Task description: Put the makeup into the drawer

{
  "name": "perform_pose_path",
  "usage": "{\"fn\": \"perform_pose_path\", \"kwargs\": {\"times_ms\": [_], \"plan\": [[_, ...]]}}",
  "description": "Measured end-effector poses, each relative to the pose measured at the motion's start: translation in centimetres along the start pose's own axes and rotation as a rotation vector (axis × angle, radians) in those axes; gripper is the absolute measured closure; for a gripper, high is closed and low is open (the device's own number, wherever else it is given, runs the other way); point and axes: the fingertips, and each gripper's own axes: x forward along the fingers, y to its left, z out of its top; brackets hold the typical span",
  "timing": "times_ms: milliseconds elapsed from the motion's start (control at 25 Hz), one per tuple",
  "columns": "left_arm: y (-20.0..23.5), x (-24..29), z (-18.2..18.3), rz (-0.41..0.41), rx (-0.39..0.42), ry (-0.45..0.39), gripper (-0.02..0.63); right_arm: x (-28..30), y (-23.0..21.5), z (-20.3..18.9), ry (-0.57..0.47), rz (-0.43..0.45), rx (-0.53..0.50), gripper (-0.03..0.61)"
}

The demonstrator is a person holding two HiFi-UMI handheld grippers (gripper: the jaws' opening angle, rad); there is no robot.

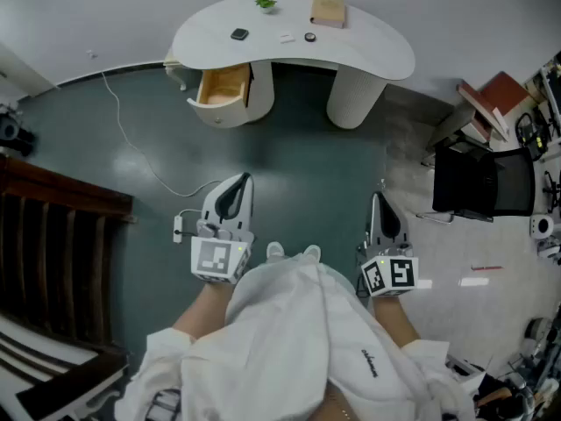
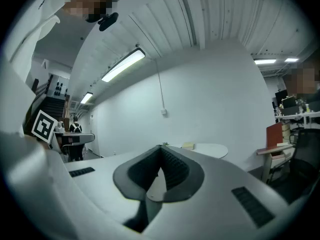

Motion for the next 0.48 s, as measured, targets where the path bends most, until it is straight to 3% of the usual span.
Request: {"fn": "perform_pose_path", "kwargs": {"times_ms": [480], "plan": [[0.5, 0.7, -0.7, -0.021, -0.001, 0.015, 0.589, 1.1, 0.8, -0.5, 0.006, 0.009, 0.024, 0.561]]}}
